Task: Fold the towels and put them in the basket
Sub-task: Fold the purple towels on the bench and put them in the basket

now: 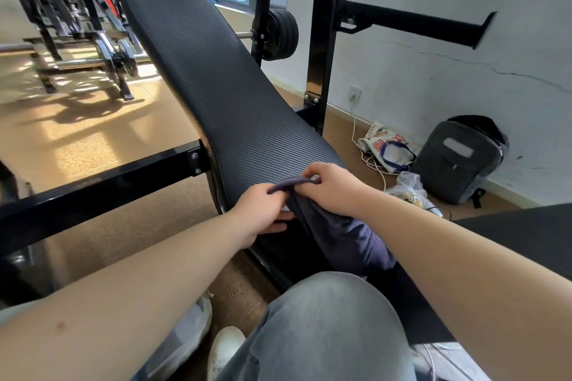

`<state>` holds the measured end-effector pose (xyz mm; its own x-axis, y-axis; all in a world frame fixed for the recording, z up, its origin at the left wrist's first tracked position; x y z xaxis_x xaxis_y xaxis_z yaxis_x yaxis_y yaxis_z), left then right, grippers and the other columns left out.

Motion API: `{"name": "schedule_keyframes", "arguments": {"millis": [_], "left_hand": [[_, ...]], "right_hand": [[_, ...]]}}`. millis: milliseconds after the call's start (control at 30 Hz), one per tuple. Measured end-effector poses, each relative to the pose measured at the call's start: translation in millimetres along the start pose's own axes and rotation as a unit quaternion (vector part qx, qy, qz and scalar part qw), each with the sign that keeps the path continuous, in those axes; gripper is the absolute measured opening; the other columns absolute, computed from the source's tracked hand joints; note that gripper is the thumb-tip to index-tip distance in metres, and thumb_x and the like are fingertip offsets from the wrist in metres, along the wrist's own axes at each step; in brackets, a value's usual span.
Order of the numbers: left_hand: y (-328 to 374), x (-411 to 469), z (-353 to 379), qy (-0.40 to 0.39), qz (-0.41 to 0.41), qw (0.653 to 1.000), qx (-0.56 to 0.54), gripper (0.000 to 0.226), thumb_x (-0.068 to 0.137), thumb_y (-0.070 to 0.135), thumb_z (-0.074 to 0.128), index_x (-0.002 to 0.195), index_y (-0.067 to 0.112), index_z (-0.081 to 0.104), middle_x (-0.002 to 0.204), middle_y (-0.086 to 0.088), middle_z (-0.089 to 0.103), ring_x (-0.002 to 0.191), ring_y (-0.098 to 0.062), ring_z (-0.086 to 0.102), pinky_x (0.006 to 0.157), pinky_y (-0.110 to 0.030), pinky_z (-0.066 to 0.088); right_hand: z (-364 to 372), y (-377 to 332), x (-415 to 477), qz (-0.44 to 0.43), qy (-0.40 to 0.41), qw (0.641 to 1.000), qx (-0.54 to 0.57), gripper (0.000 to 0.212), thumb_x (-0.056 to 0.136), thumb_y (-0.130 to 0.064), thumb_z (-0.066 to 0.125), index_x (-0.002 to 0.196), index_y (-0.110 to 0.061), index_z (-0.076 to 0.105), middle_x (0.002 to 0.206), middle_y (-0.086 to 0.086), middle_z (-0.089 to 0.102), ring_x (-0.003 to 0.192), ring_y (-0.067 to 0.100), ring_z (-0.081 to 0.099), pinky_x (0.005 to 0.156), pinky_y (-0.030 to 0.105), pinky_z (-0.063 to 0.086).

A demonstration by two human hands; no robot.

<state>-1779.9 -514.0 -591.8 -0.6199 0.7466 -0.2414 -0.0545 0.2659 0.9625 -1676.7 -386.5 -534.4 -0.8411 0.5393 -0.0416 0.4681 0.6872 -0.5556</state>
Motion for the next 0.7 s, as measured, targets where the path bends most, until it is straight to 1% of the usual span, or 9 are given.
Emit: {"name": "schedule_keyframes", "arguments": {"millis": [67, 133, 233, 333, 433, 500, 567, 633, 700], "left_hand": [[3, 7, 0, 0.02, -0.035, 0.991, -0.126, 0.029, 0.105, 0.015, 0.038, 0.104, 0.023, 0.066, 0.104, -0.001, 0.071, 0.074, -0.011, 0.076, 0.059, -0.032, 0.06], [5, 12, -2, 0.043, -0.045, 0.976, -0.207, 0.026, 0.107, 0.014, 0.035, 0.116, 0.016, 0.059, 0.112, -0.005, 0.065, 0.076, -0.017, 0.076, 0.056, -0.033, 0.06], [5, 16, -6, 0.098, -0.026, 0.964, -0.244, 0.025, 0.105, 0.018, 0.037, 0.112, 0.025, 0.06, 0.115, 0.001, 0.06, 0.095, -0.015, 0.07, 0.06, -0.035, 0.06], [8, 17, -11, 0.168, -0.008, 0.959, -0.227, 0.025, 0.102, 0.023, 0.039, 0.099, 0.035, 0.061, 0.114, 0.003, 0.064, 0.102, -0.014, 0.064, 0.07, -0.032, 0.054], [9, 17, -11, 0.157, 0.008, 0.962, -0.224, 0.024, 0.097, 0.024, 0.042, 0.095, 0.031, 0.064, 0.111, -0.004, 0.068, 0.102, -0.021, 0.067, 0.076, -0.037, 0.061], [12, 8, -8, 0.13, 0.094, 0.979, -0.129, 0.024, 0.084, 0.025, 0.043, 0.081, 0.031, 0.066, 0.098, 0.006, 0.07, 0.095, -0.01, 0.067, 0.084, -0.026, 0.058], [16, -2, -5, 0.076, 0.169, 0.982, -0.021, 0.02, 0.075, 0.026, 0.047, 0.076, 0.031, 0.065, 0.089, 0.018, 0.068, 0.088, 0.001, 0.064, 0.077, -0.01, 0.047], [15, -8, -2, -0.004, 0.178, 0.983, 0.037, 0.025, 0.071, 0.034, 0.059, 0.095, 0.036, 0.062, 0.1, 0.019, 0.067, 0.098, 0.004, 0.062, 0.08, -0.01, 0.044], [14, -11, -1, -0.051, 0.183, 0.974, 0.128, 0.054, 0.063, 0.046, 0.071, 0.114, 0.042, 0.057, 0.114, 0.02, 0.065, 0.109, 0.004, 0.06, 0.092, -0.017, 0.045]], "right_hand": [[-2, 3, -5, 0.01, -0.104, 0.988, -0.118, 0.028, 0.079, -0.045, 0.075, 0.099, -0.031, 0.064, 0.093, -0.006, 0.069, 0.086, 0.016, 0.064, 0.073, 0.031, 0.051], [-1, 5, -11, 0.023, -0.182, 0.954, -0.238, 0.033, 0.077, -0.038, 0.077, 0.103, -0.021, 0.063, 0.093, 0.0, 0.069, 0.082, 0.021, 0.063, 0.071, 0.031, 0.052], [-3, 5, -14, 0.04, -0.176, 0.939, -0.292, 0.022, 0.082, -0.026, 0.071, 0.1, -0.015, 0.063, 0.085, 0.003, 0.066, 0.069, 0.018, 0.058, 0.057, 0.027, 0.045], [-8, 4, -13, 0.057, -0.177, 0.939, -0.289, 0.027, 0.085, -0.034, 0.072, 0.102, -0.015, 0.065, 0.089, 0.003, 0.068, 0.076, 0.022, 0.061, 0.061, 0.027, 0.046], [-14, 4, -15, 0.07, -0.195, 0.935, -0.287, 0.033, 0.084, -0.043, 0.074, 0.098, -0.014, 0.068, 0.087, 0.003, 0.07, 0.074, 0.02, 0.062, 0.06, 0.027, 0.046], [-15, 5, -13, 0.056, -0.147, 0.94, -0.302, 0.03, 0.088, -0.043, 0.068, 0.092, -0.013, 0.068, 0.08, 0.002, 0.066, 0.072, 0.021, 0.059, 0.059, 0.028, 0.043], [-17, 4, -9, 0.044, -0.065, 0.959, -0.271, 0.026, 0.093, -0.037, 0.06, 0.087, -0.013, 0.068, 0.077, 0.004, 0.063, 0.073, 0.025, 0.059, 0.06, 0.029, 0.042], [-18, 1, -4, 0.043, 0.01, 0.979, -0.197, 0.021, 0.092, -0.024, 0.054, 0.075, -0.017, 0.063, 0.07, 0.0, 0.059, 0.071, 0.025, 0.057, 0.055, 0.028, 0.039], [-20, -2, -3, 0.039, 0.062, 0.99, -0.124, 0.024, 0.086, -0.016, 0.051, 0.065, -0.026, 0.057, 0.066, -0.005, 0.056, 0.066, 0.019, 0.054, 0.05, 0.024, 0.035]]}}
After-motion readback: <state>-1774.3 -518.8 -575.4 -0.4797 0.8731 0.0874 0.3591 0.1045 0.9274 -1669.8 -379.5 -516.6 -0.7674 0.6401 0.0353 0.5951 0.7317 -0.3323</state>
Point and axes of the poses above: each hand's wrist, its own x-axis towards the middle knuckle, its own z-axis out of the palm, y = z × x, the point moved 1 cm from there along x, towards the middle knuckle
